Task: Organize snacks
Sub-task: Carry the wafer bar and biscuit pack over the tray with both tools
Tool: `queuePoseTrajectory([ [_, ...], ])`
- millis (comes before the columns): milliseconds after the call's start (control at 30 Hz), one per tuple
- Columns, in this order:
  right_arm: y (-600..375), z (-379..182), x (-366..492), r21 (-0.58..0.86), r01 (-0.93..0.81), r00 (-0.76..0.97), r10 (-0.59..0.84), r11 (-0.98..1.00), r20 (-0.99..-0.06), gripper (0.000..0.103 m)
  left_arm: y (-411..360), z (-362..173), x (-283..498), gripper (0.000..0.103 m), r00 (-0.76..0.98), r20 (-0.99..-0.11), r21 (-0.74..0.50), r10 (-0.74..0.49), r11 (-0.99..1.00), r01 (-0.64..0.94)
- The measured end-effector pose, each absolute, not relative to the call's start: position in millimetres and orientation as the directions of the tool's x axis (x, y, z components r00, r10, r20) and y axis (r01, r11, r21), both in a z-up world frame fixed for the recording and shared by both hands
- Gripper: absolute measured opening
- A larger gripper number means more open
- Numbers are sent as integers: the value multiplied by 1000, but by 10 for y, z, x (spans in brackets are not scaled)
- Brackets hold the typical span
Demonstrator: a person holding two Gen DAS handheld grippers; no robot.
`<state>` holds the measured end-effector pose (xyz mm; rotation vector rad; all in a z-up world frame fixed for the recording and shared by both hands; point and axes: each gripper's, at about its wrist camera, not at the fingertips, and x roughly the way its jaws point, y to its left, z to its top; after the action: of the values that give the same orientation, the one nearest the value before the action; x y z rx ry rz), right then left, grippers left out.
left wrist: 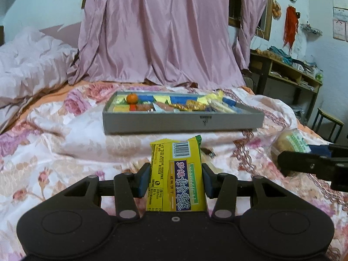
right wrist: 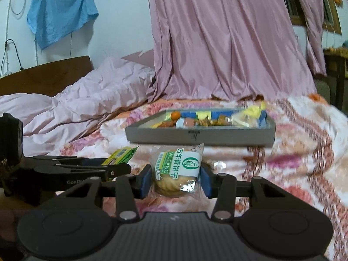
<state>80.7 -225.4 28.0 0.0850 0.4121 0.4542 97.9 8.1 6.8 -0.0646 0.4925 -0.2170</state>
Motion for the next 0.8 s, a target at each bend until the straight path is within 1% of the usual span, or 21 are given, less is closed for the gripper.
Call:
queuePoseTrajectory([
  [267, -2255, 298, 939, 181, -413, 828, 451, 892, -332, 51, 131, 119, 1164, 50, 885, -421, -111, -200, 979, 169],
  [567, -2259, 367, 933, 169, -423, 843, 455, 890, -287, 51, 130, 191, 1155, 50, 903, -375, -108, -208, 978, 181],
  [800, -2251, 453, 965, 140, -416, 869, 438, 898, -231, 51, 128, 228, 1165, 50, 911, -355, -106, -211, 977, 185],
])
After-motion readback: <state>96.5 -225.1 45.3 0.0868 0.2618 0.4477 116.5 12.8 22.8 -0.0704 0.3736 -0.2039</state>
